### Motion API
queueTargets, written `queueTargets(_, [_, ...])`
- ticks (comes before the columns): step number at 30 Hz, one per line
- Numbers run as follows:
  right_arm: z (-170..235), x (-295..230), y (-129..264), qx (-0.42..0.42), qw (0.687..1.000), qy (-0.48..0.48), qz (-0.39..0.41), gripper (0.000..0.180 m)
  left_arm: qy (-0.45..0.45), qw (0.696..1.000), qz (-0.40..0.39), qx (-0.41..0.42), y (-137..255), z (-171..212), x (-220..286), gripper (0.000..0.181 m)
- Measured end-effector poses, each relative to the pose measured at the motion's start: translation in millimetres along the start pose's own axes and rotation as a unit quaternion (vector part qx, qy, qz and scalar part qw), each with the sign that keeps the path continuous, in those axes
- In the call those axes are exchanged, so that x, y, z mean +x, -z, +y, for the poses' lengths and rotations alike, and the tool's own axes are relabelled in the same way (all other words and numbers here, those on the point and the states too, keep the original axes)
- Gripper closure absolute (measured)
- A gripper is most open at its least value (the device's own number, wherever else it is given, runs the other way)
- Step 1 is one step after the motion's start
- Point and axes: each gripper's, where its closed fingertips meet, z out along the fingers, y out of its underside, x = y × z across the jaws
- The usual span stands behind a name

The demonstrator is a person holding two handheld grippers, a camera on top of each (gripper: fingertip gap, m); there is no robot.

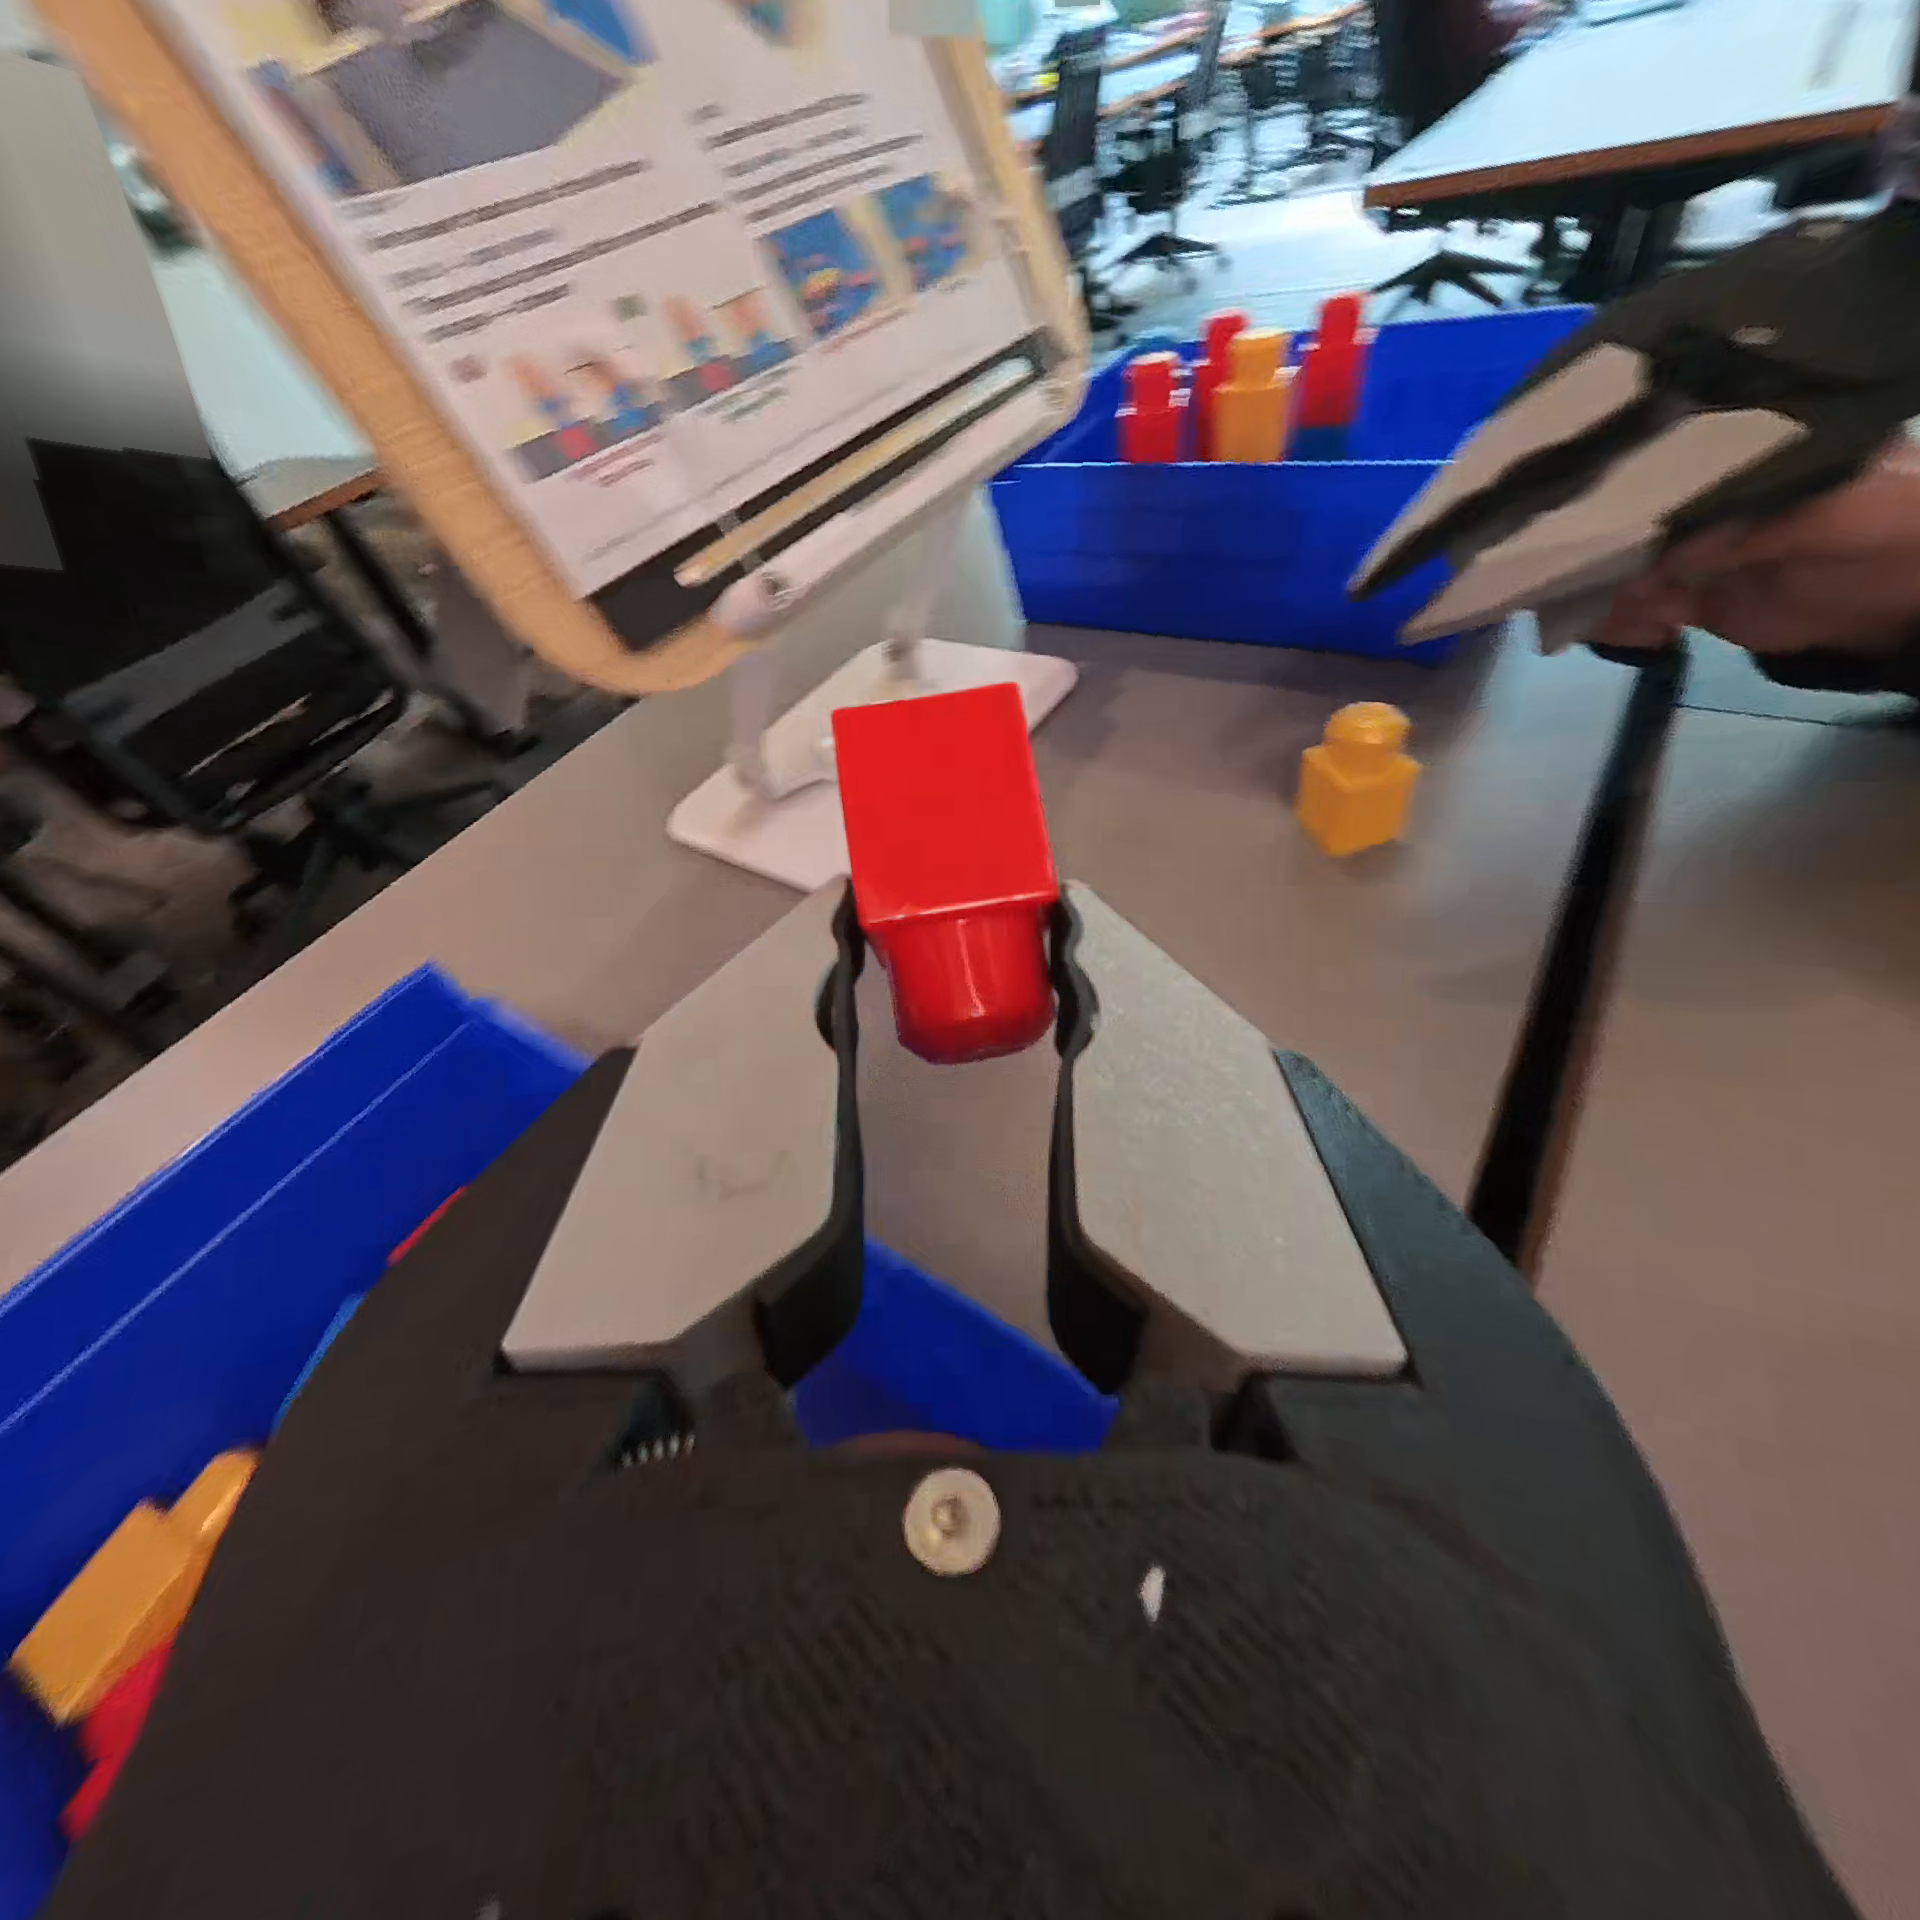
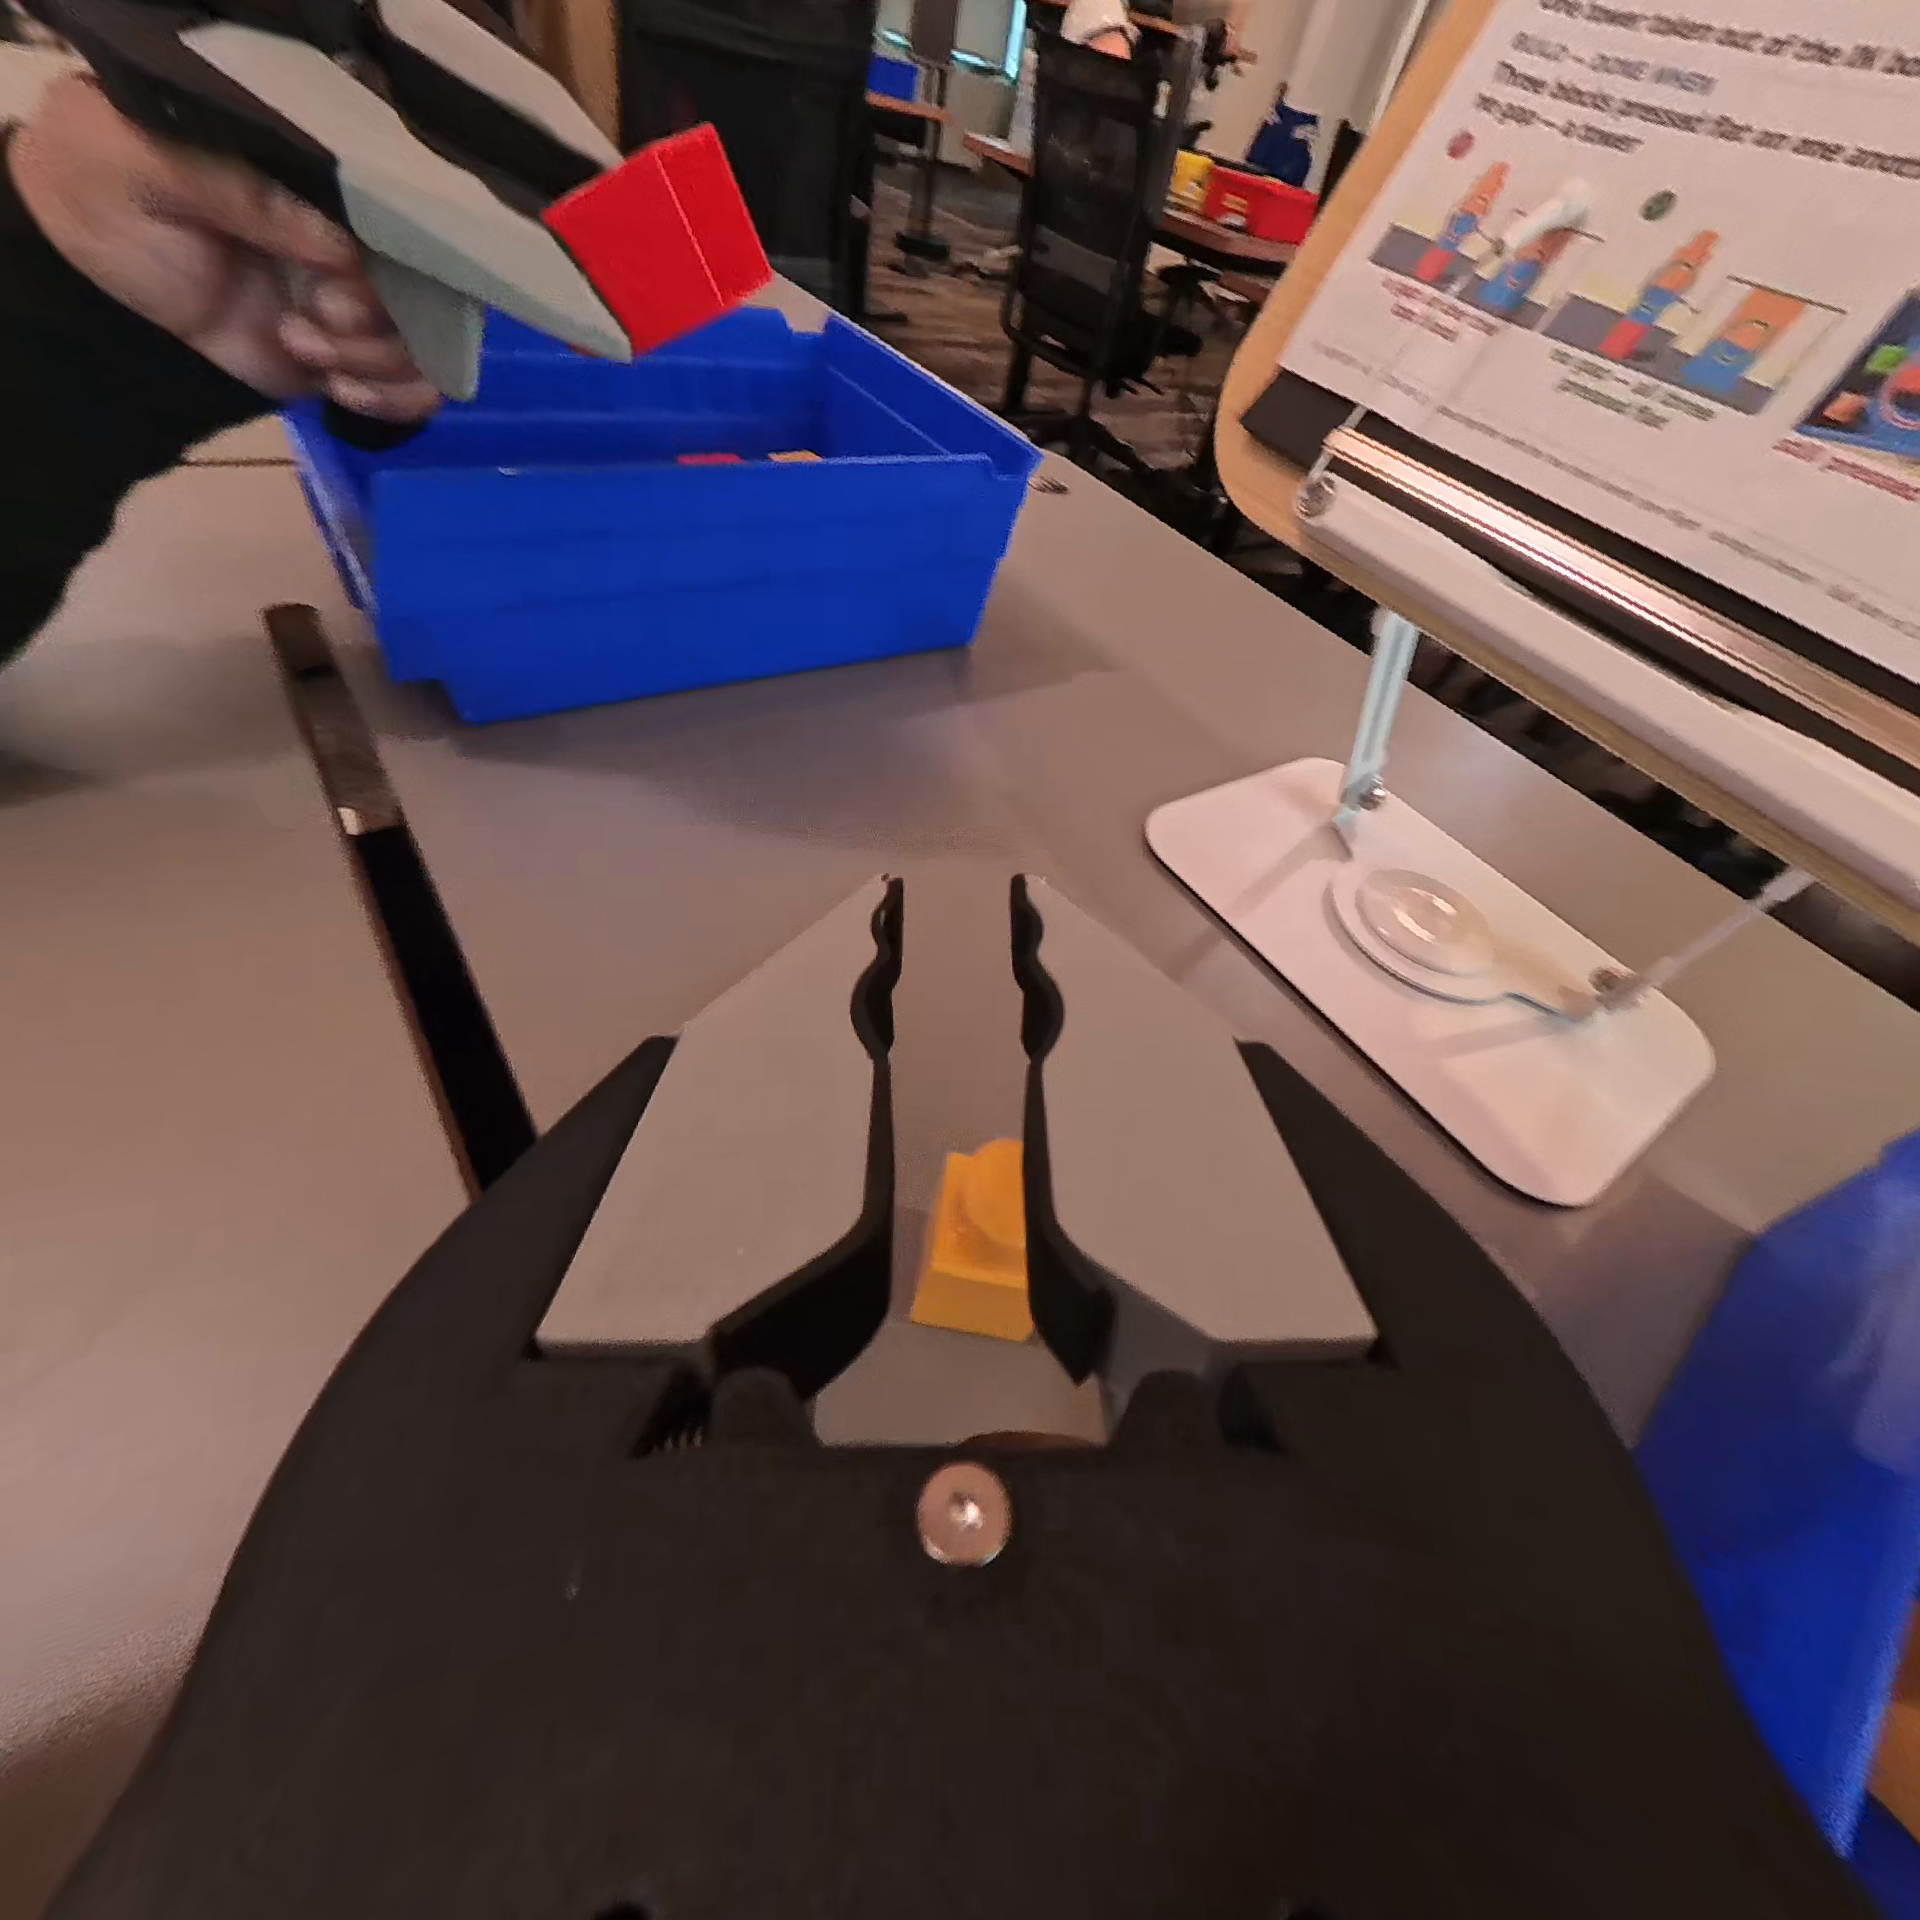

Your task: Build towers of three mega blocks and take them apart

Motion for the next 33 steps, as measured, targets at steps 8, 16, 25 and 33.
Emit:
queueTargets(8, [-24.6, -49.1, 7.7, 0.062, 0.991, 0.018, -0.115, 0.161, -0.051, 0.988, 0.148, -0.001, -29.2, -18.5, 102.0, 0.146])
queueTargets(16, [-34.8, -77.1, 13.4, 0.095, 0.981, 0.052, -0.16, 0.16, -0.093, 0.98, 0.174, -0.018, -34.9, -18.6, 139.0, 0.146])
queueTargets(25, [-37.6, -99.1, 18.4, 0.107, 0.971, 0.08, -0.197, 0.169, -0.092, 0.972, 0.215, -0.029, -41.1, -11.9, 163.7, 0.147])
queueTargets(33, [-40.7, -100.1, 21.2, 0.1, 0.963, -0.009, -0.251, 0.18, -0.076, 0.978, 0.193, -0.022, -50.1, -7.6, 157.8, 0.144])
